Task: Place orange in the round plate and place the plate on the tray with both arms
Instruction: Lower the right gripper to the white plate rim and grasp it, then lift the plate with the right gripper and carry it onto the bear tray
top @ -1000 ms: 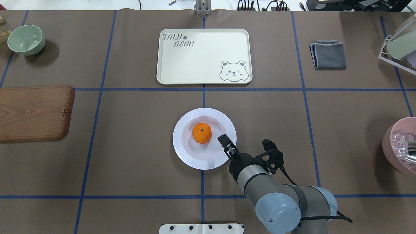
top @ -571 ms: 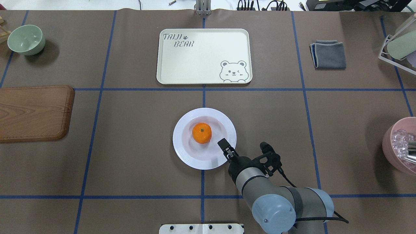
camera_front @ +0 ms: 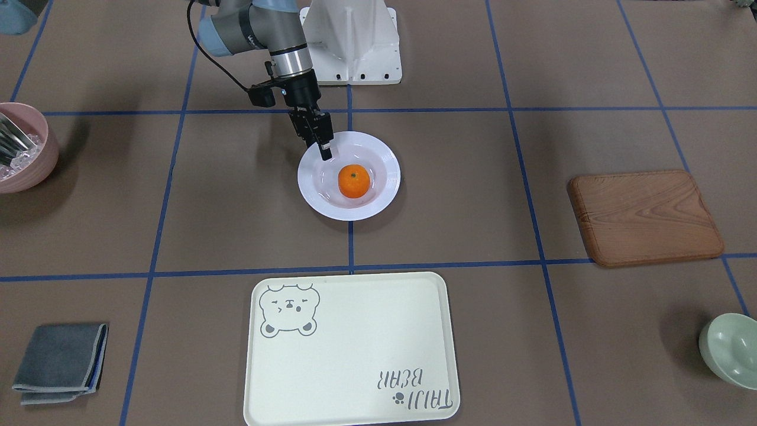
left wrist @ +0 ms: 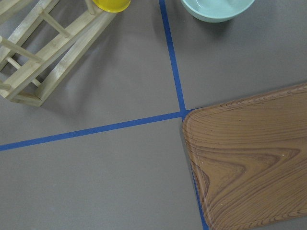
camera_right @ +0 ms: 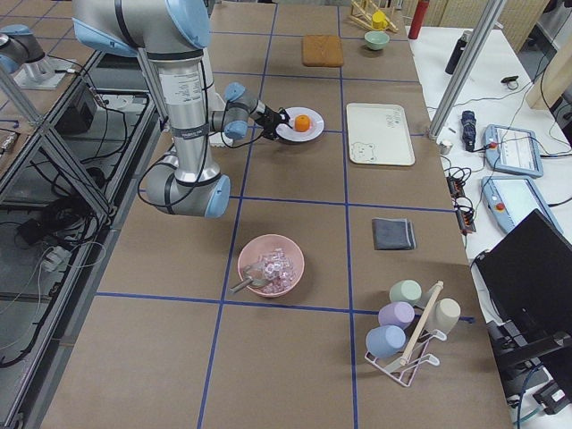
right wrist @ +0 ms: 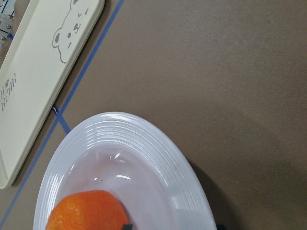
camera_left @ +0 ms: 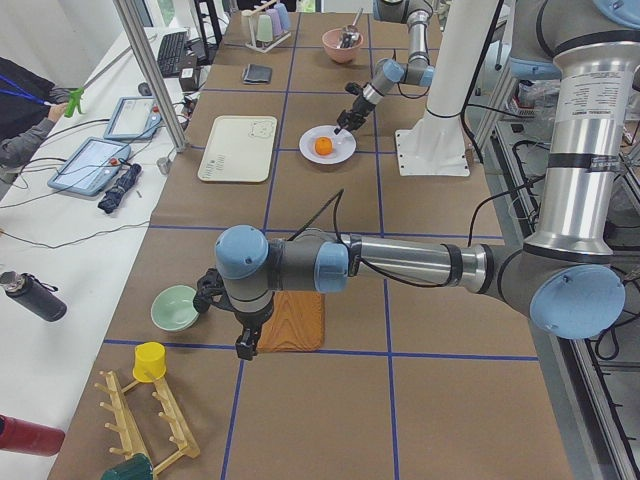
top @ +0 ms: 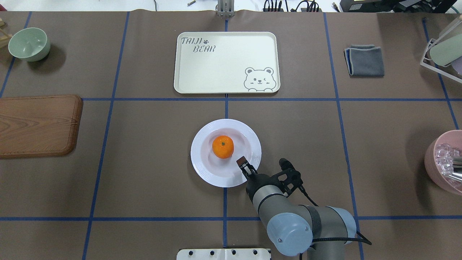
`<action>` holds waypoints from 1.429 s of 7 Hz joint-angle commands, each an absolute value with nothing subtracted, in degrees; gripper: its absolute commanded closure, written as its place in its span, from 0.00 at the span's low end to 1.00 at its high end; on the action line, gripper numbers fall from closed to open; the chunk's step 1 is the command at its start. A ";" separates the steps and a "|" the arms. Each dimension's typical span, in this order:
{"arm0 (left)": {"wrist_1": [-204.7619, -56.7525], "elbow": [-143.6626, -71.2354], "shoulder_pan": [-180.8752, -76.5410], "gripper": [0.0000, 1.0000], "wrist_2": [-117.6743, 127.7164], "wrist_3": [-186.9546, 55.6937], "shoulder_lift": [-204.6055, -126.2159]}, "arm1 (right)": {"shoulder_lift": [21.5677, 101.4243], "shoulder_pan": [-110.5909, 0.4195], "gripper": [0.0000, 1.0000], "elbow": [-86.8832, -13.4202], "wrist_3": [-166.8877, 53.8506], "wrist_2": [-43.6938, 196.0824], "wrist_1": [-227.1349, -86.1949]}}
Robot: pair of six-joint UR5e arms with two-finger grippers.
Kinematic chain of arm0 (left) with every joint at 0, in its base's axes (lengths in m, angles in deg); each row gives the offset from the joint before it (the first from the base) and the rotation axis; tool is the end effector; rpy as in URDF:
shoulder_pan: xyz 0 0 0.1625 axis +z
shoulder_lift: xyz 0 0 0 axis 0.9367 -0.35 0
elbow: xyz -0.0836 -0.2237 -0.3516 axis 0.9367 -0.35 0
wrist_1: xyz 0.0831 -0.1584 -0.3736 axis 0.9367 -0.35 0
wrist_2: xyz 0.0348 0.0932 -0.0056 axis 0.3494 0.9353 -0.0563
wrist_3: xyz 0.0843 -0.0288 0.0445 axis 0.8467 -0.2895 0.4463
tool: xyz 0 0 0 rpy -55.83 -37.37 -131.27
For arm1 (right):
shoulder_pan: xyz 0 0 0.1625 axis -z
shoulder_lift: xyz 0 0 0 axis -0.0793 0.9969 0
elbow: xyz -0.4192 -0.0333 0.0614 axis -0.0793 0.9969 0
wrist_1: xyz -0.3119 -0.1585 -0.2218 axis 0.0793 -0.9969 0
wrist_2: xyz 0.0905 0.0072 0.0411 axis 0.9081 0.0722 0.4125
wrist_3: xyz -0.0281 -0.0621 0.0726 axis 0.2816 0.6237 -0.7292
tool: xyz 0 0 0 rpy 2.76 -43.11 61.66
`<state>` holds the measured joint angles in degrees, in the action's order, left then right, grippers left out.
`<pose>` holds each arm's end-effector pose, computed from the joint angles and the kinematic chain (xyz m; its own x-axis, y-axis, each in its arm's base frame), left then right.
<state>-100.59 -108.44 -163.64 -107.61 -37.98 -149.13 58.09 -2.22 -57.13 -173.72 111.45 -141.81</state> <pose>-0.1008 -0.5105 0.6197 0.7146 0.1890 -0.6735 -0.0901 0.9797 0.1793 -0.5930 -0.2573 0.2883 -0.0451 0.5865 0.8087 -0.7308 0.5325 -0.4270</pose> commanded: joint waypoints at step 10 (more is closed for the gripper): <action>-100.52 -112.72 -163.56 0.02 -110.29 -41.58 -145.20 | 57.87 -10.39 1.00 -56.83 -172.73 106.97 -117.91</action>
<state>-100.52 -112.61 -163.63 -110.28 -41.51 -145.17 58.03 -9.27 -56.95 -172.71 108.08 -121.88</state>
